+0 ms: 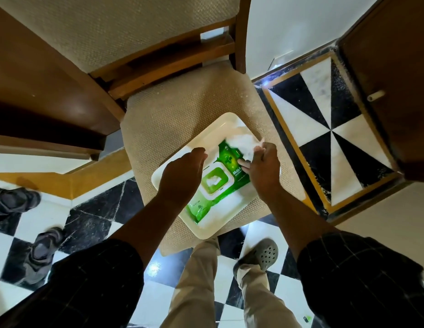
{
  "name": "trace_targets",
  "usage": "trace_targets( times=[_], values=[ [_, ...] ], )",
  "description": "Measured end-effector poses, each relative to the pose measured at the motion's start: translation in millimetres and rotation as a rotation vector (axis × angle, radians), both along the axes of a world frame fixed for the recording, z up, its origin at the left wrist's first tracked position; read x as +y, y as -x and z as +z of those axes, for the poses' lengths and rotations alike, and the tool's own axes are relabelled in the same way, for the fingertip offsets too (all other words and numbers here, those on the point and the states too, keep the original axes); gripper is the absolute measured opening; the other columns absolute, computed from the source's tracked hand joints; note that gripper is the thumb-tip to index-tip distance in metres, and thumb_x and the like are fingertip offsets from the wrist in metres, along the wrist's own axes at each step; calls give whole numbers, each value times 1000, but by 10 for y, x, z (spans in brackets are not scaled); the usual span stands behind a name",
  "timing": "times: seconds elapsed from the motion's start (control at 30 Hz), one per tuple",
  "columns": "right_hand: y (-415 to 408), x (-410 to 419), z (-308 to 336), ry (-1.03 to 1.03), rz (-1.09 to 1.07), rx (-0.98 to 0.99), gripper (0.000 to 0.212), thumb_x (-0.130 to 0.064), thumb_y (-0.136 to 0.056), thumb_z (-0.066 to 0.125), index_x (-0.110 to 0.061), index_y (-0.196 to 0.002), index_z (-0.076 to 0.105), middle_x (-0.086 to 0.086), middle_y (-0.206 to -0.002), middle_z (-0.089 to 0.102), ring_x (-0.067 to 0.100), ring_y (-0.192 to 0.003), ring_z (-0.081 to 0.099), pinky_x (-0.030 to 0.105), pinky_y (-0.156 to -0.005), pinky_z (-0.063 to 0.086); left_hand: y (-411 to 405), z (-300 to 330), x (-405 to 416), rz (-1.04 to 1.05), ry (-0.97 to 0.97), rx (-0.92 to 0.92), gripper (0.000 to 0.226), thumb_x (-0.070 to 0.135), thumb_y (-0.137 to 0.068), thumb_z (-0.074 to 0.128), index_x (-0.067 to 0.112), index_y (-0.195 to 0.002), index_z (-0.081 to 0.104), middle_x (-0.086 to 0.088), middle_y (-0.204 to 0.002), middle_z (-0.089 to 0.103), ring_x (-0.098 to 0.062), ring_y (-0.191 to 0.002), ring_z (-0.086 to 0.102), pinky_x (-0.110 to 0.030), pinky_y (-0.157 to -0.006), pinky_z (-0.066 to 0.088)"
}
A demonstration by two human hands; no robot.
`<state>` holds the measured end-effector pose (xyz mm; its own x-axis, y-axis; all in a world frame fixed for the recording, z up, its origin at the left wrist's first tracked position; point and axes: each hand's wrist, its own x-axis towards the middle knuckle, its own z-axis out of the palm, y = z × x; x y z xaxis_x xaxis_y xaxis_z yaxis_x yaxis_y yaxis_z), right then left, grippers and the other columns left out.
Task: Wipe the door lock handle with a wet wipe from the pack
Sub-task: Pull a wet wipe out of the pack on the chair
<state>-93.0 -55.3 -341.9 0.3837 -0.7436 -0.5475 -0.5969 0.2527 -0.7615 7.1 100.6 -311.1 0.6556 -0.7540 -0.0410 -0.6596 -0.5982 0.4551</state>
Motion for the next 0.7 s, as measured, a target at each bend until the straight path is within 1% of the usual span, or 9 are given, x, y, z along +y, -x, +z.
trace_targets(
  times=[0.07,0.17,0.23,0.33,0.43,0.5,0.57,0.63,0.7],
  values=[
    [18,-9,-4,-135,-116,-60,26,-20,-104,33,-8,-127,37,12,-119,53,22,-75,74,40,-74,61,65,-21,4,-25,20,-18,24,16,-97,51,1,-108,66,-16,-78,75,-34,-67,72,-44,-58,61],
    [51,-36,-11,-239,-179,-90,28,-23,-103,37,-12,-128,39,11,-120,56,23,-82,74,41,-78,61,314,-122,57,-163,2,7,34,9,-91,57,6,-124,60,-14,-114,72,-30,-103,70,-40,-83,58],
    [102,-68,14,-175,-130,-48,26,-24,-101,45,-12,-123,48,10,-117,60,24,-92,70,43,-81,60,568,-220,135,-273,-86,-76,42,6,-84,63,3,-125,59,-17,-127,66,-33,-119,61,-43,-96,52],
    [250,-109,126,-31,-28,44,15,-24,-94,58,-14,-103,65,7,-101,67,25,-93,66,42,-80,58,764,-350,214,-303,-277,-148,47,7,-81,66,0,-127,58,-21,-135,59,-39,-129,51,-49,-102,46],
    [444,-164,317,-181,-187,-92,13,-13,-91,64,-16,-79,68,9,-91,70,29,-90,67,40,-76,59,765,-369,195,-277,-400,-89,49,9,-83,68,-3,-129,56,-23,-138,56,-42,-132,47,-52,-105,43],
    [628,-218,548,-259,-247,-173,18,-11,-92,63,-15,-76,67,13,-91,69,28,-87,65,35,-69,57,788,-277,127,-287,-495,-69,48,22,-87,68,-1,-128,57,-22,-140,54,-42,-134,44,-54,-107,40],
    [818,-265,797,-285,-252,-219,20,-13,-94,60,-13,-76,69,17,-88,68,28,-81,63,33,-65,55,803,-82,-31,-220,-511,108,46,40,-92,58,6,-121,64,-18,-139,56,-36,-135,44,-47,-110,36],
    [1010,-330,1113,-290,-249,-278,23,-15,-96,58,-14,-77,71,21,-86,67,29,-80,59,39,-71,50,821,353,-356,14,-332,528,48,53,-92,52,14,-113,69,-11,-126,66,-26,-122,55,-30,-97,43],
    [1212,-428,1453,-299,-244,-347,25,-16,-96,57,-16,-77,73,22,-86,69,31,-80,59,45,-76,47,933,896,-771,237,-70,1036,47,61,-84,55,21,-103,72,-5,-116,72,-18,-105,64,-22,-79,46]
  ],
)
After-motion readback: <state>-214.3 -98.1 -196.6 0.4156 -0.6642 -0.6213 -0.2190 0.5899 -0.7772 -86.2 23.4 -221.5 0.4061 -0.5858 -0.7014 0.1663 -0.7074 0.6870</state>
